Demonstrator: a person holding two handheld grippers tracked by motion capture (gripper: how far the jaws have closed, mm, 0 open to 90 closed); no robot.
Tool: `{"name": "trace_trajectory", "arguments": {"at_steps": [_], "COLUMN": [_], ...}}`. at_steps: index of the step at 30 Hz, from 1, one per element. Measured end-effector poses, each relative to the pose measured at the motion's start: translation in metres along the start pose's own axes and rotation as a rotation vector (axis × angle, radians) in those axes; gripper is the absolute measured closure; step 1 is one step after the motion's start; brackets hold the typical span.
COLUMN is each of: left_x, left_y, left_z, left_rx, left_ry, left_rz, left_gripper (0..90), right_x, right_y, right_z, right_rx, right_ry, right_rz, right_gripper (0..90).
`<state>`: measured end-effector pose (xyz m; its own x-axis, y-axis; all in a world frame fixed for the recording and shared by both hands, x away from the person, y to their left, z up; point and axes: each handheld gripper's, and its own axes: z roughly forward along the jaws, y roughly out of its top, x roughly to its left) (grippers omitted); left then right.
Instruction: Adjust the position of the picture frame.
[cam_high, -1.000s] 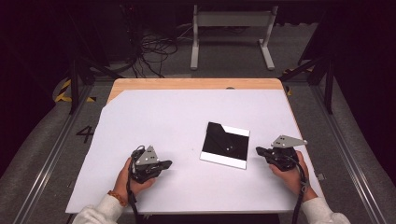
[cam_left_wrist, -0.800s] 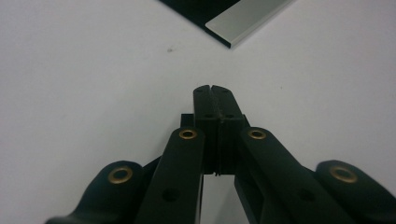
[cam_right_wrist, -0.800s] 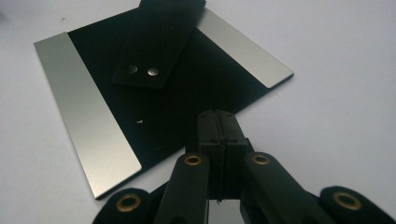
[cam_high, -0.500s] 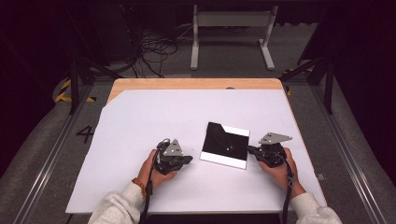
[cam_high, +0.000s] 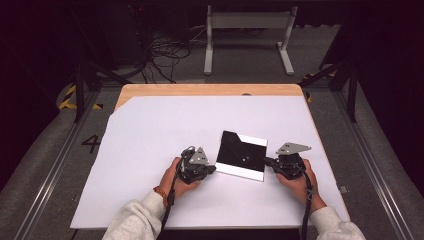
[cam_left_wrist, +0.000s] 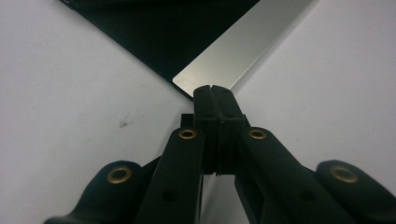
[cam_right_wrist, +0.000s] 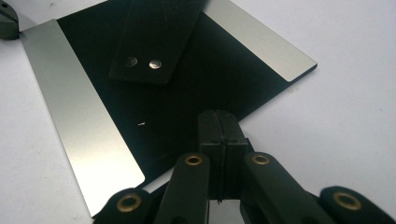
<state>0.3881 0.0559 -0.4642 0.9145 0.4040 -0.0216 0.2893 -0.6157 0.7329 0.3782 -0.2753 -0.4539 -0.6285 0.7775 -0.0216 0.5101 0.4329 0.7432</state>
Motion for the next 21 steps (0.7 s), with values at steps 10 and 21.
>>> {"name": "trace_trajectory", "arguments": {"at_steps": [10, 21], "left_x": [-0.0019, 0.0042], "left_y": [0.0026, -0.0017], "left_z": [-0.0004, -0.0036], "left_rx": [0.024, 0.011], "left_ry": [0.033, 0.02], "left_rz": [0.036, -0.004], "left_gripper": [88.1, 87.5], "right_x": [-0.0016, 0.0036], "right_y": [-0.0009, 0.0006], "right_z": [0.0007, 0.0027], "right_rx": [0.001, 0.002], "right_ry": [0.027, 0.038], "right_rz": [0.02, -0.006], "right_gripper": [90.0, 90.0]}}
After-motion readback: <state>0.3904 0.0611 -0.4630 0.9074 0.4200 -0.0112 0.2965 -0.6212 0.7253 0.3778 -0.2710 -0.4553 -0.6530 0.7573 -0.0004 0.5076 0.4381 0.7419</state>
